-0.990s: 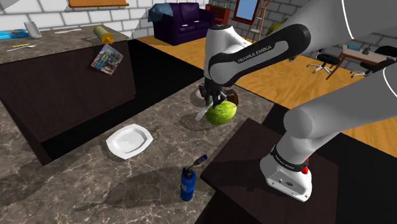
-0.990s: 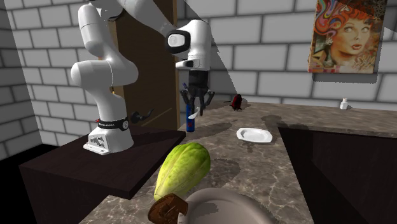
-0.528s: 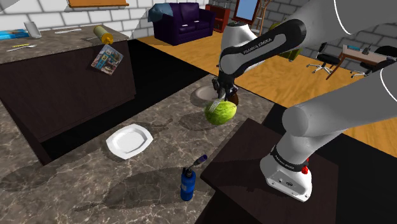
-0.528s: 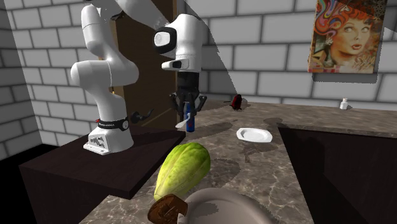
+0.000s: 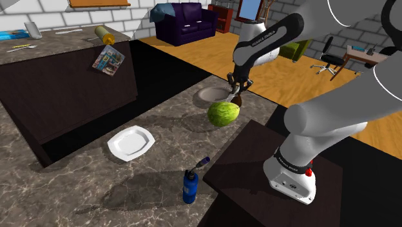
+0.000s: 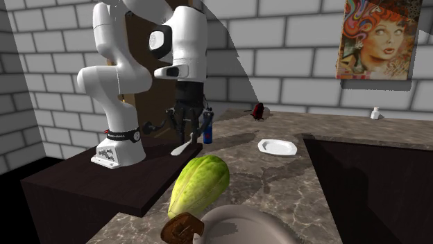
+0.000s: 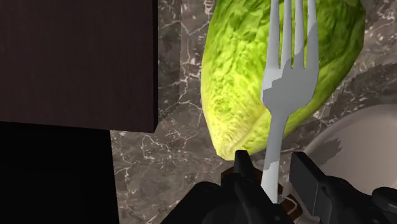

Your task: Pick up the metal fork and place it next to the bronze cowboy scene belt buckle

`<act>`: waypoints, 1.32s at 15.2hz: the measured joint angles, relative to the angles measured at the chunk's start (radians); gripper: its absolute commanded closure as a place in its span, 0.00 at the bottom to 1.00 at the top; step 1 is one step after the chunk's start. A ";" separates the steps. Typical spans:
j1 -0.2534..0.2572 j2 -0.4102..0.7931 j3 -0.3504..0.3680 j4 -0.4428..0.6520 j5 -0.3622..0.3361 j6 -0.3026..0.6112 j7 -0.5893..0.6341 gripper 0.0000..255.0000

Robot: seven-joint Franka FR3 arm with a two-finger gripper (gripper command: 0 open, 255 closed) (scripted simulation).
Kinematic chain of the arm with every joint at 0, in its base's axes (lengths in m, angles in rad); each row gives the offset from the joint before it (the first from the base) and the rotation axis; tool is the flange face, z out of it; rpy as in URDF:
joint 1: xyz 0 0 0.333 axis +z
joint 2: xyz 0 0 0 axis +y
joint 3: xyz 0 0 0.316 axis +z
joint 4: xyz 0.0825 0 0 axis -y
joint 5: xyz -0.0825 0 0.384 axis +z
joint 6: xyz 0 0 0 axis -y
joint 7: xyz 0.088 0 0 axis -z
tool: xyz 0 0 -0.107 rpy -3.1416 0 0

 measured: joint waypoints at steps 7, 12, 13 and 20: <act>-0.116 0.123 -0.100 0.093 -0.092 0.037 -0.131 1.00; -0.186 0.235 -0.164 0.203 -0.146 0.043 -0.221 1.00; -0.199 0.258 -0.177 0.228 -0.154 0.042 -0.240 1.00; -0.240 0.370 -0.218 0.308 -0.194 0.076 -0.290 1.00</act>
